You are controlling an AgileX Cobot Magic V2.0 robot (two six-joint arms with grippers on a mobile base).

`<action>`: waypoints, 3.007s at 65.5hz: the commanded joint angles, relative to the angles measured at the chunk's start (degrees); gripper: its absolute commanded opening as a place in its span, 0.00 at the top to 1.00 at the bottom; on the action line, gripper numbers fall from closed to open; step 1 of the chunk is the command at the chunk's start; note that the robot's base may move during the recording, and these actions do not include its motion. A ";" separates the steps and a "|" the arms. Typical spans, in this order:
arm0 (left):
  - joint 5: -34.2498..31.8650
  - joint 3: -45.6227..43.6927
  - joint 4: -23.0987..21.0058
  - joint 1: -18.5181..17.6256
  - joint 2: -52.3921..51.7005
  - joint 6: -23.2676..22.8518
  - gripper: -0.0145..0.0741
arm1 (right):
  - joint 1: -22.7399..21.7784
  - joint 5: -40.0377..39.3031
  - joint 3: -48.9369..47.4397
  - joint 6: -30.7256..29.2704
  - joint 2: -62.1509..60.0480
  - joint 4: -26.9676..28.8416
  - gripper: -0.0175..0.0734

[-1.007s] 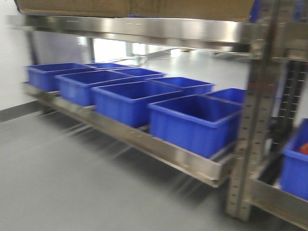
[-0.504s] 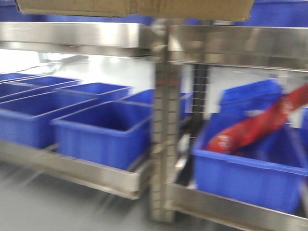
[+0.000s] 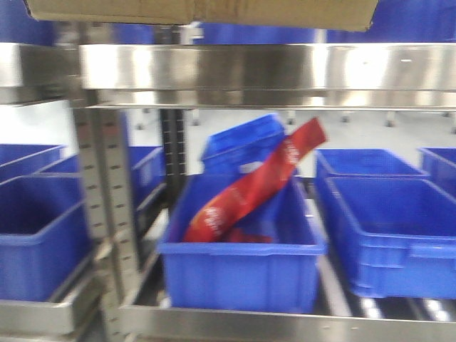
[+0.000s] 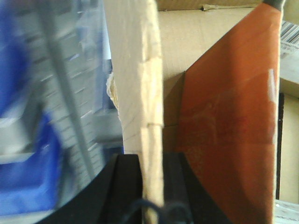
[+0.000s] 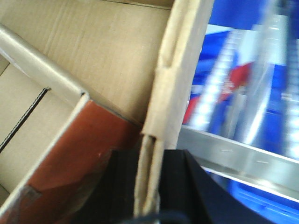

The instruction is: Stack two boxes on right shelf middle

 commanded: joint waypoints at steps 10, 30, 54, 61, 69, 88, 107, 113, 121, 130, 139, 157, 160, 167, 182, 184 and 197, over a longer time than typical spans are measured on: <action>-4.32 -0.97 -0.36 0.30 -0.57 0.10 0.96 | -0.42 -1.82 -0.55 -0.78 -0.63 -0.15 0.98; -4.32 -0.97 -0.36 0.30 -0.57 0.10 0.96 | -0.42 -1.82 -0.55 -0.78 -0.63 -0.15 0.98; -4.32 -0.97 -0.36 0.30 -0.57 0.10 0.96 | -0.42 -1.82 -0.55 -0.78 -0.63 -0.15 0.98; -4.32 -0.97 -0.36 0.30 -0.57 0.10 0.96 | -0.42 -1.82 -0.55 -0.78 -0.63 -0.15 0.98; -4.32 -0.97 -0.36 0.30 -0.57 0.10 0.96 | -0.42 -1.82 -0.55 -0.78 -0.63 -0.15 0.98; -4.32 -0.97 -0.36 0.30 -0.57 0.10 0.96 | -0.42 -1.82 -0.55 -0.78 -0.63 -0.15 0.98; -4.32 -0.97 -0.36 0.30 -0.57 0.10 0.96 | -0.42 -1.82 -0.55 -0.78 -0.63 -0.15 0.98; -4.32 -0.97 -0.36 0.30 -0.57 0.10 0.96 | -0.42 -1.82 -0.55 -0.78 -0.63 -0.15 0.98; -4.32 -0.97 -0.36 0.30 -0.57 0.10 0.96 | -0.42 -1.82 -0.55 -0.78 -0.63 -0.15 0.98; -4.32 -0.97 -0.36 0.30 -0.57 0.10 0.96 | -0.42 -1.82 -0.55 -0.78 -0.63 -0.15 0.98; -4.32 -0.97 -0.36 0.30 -0.57 0.10 0.96 | -0.42 -1.82 -0.55 -0.78 -0.63 -0.15 0.98; -4.32 -0.97 -0.36 0.30 -0.57 0.10 0.96 | -0.42 -1.82 -0.55 -0.78 -0.63 -0.15 0.98; -4.32 -0.97 -0.36 0.30 -0.57 0.10 0.96 | -0.42 -1.82 -0.55 -0.78 -0.63 -0.15 0.98; -4.32 -0.97 -0.36 0.30 -0.57 0.10 0.96 | -0.42 -1.82 -0.55 -0.78 -0.63 -0.15 0.98; -4.32 -0.97 -0.36 0.30 -0.57 0.10 0.96 | -0.42 -1.82 -0.55 -0.78 -0.63 -0.15 0.98; -4.32 -0.97 -0.36 0.30 -0.57 0.10 0.96 | -0.42 -1.82 -0.55 -0.78 -0.63 -0.15 0.98; -4.32 -0.97 -0.36 0.30 -0.57 0.10 0.96 | -0.42 -1.82 -0.55 -0.78 -0.63 -0.15 0.98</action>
